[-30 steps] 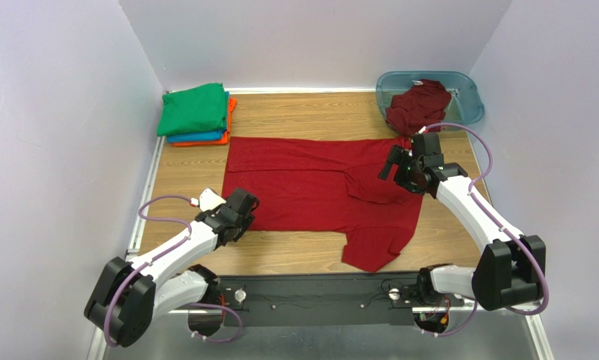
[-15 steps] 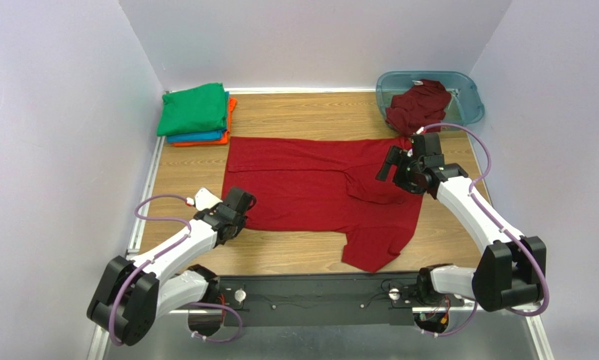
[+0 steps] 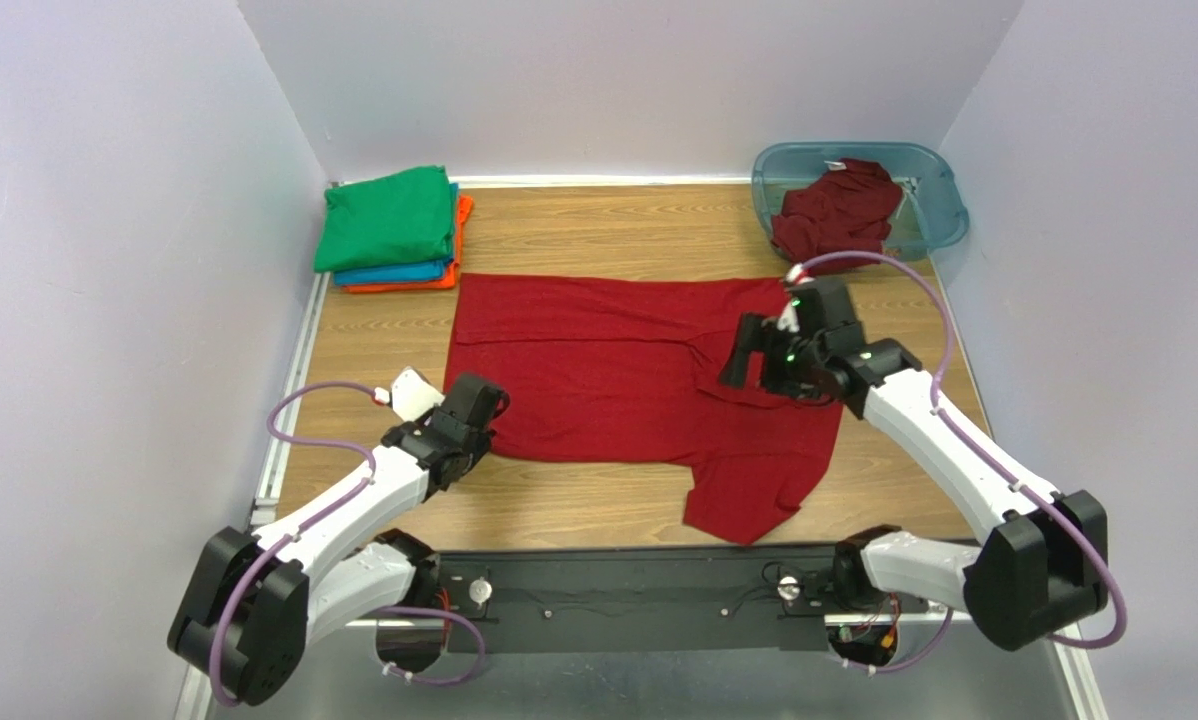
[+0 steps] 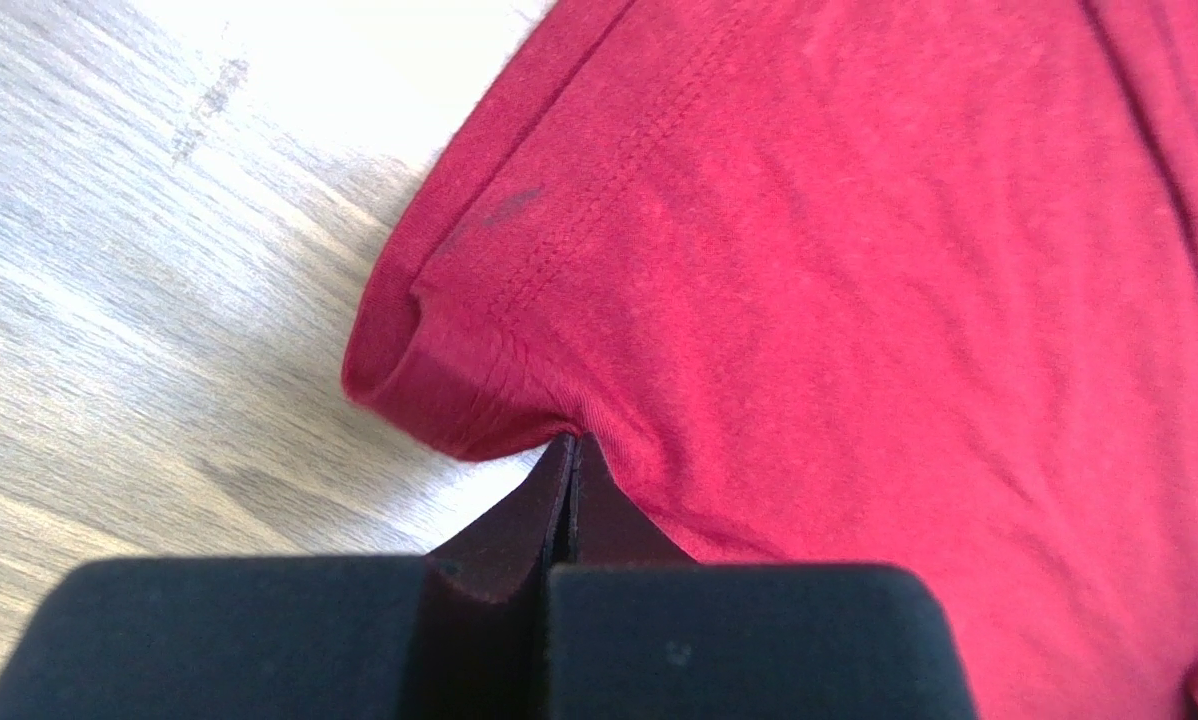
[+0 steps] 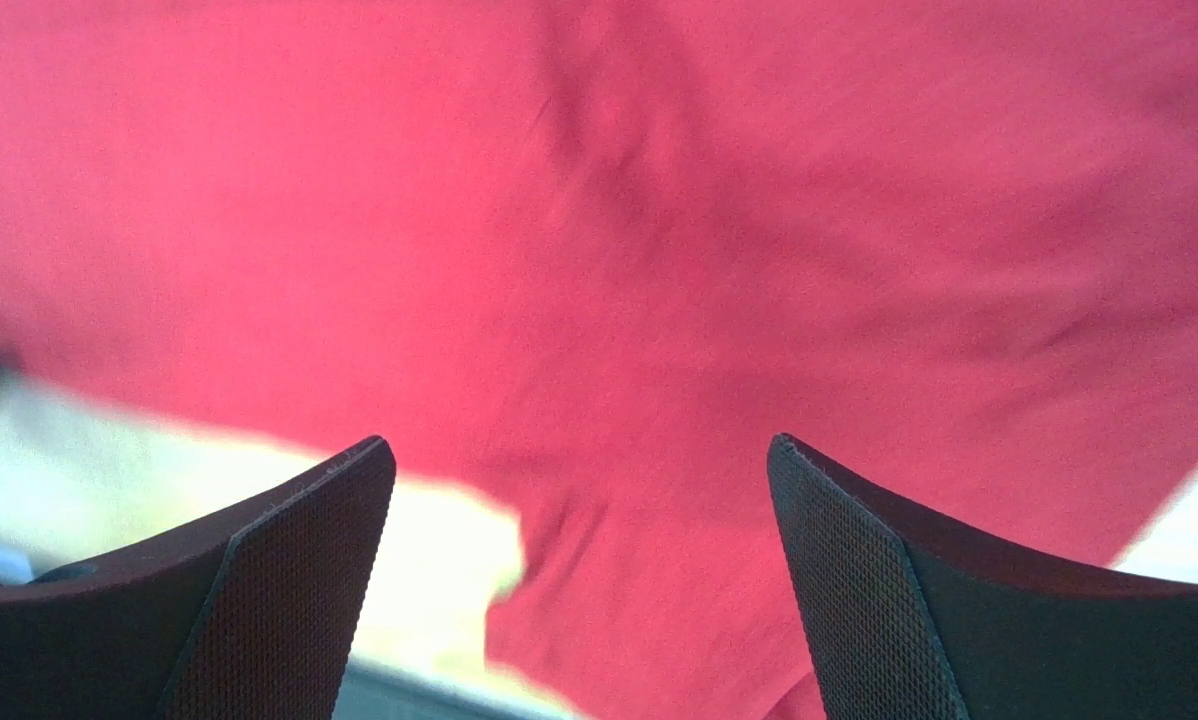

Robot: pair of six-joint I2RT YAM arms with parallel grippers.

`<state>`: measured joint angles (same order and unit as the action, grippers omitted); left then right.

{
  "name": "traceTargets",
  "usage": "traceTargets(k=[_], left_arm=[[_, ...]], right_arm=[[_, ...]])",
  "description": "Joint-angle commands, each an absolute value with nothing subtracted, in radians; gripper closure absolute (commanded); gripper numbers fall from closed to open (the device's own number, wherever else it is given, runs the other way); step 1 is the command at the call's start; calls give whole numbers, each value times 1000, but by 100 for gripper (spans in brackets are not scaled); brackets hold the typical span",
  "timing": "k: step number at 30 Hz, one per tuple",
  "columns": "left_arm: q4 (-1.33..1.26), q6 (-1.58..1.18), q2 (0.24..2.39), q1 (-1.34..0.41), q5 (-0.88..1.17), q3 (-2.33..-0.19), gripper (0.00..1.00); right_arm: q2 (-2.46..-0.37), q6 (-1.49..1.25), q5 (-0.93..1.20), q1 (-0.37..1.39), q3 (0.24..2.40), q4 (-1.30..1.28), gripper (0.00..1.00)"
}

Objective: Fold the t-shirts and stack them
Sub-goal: Fold the tshirt

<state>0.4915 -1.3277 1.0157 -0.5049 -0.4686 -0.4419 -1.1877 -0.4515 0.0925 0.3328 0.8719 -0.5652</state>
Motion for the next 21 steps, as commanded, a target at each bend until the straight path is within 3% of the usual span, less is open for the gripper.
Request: traceTargets(k=[1, 3, 4, 10, 21], left_arm=[[479, -1316, 956, -499, -522, -417, 100], [468, -1315, 925, -499, -515, -404, 100], [456, -1316, 895, -499, -506, -390, 100], [480, -1310, 873, -499, -509, -403, 100], [459, -1298, 896, -499, -500, -407, 100]], right_arm=[[-1181, -500, 28, 455, 818, -705, 0], [-1164, -532, 23, 495, 798, -767, 0], [-1148, -563, 14, 620, 776, -864, 0], [-1092, -641, -25, 739, 736, -1031, 0], [-1141, -727, 57, 922, 664, -1009, 7]])
